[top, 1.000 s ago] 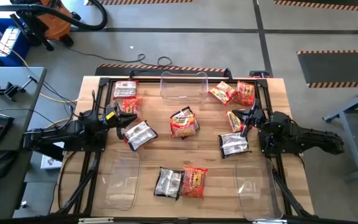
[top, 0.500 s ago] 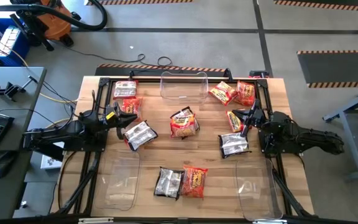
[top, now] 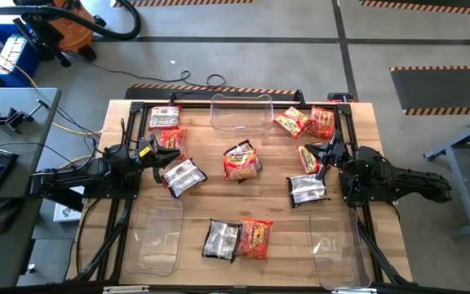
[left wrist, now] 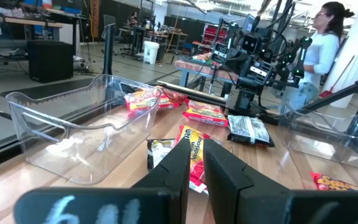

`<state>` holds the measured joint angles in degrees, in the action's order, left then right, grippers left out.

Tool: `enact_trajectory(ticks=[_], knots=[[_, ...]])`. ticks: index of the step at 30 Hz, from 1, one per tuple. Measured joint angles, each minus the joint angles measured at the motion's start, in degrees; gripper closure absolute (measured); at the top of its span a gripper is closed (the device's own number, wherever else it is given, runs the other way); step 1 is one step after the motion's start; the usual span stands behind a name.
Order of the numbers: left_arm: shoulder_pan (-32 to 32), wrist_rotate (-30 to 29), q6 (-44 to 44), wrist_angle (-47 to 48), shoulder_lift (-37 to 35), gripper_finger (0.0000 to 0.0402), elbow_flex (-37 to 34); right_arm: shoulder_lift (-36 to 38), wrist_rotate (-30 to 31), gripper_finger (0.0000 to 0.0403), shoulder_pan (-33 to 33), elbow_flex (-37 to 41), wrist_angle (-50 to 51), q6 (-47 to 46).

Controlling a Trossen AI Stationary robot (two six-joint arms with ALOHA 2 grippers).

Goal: Sort Maruchan noodles

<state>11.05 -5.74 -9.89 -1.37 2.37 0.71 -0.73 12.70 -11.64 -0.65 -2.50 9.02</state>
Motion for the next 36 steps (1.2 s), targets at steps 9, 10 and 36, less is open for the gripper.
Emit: enact_trajectory(ticks=[9, 10, 36], knots=[[0.0, 0.0, 0.0, 0.0, 0.0, 0.0367, 0.0, 0.0, 0.0, 0.0403, 0.0, 0.0, 0.0, 0.0], [0.0, 0.0, 0.0, 0.0, 0.0, 0.0367, 0.0, 0.0, 0.0, 0.0403, 0.0, 0.0, 0.0, 0.0], [0.0, 0.1, -0.9, -10.0, 0.0, 0.0367, 0.0, 0.0, 0.0, 0.0403, 0.0, 0.0, 0.0, 0.0]])
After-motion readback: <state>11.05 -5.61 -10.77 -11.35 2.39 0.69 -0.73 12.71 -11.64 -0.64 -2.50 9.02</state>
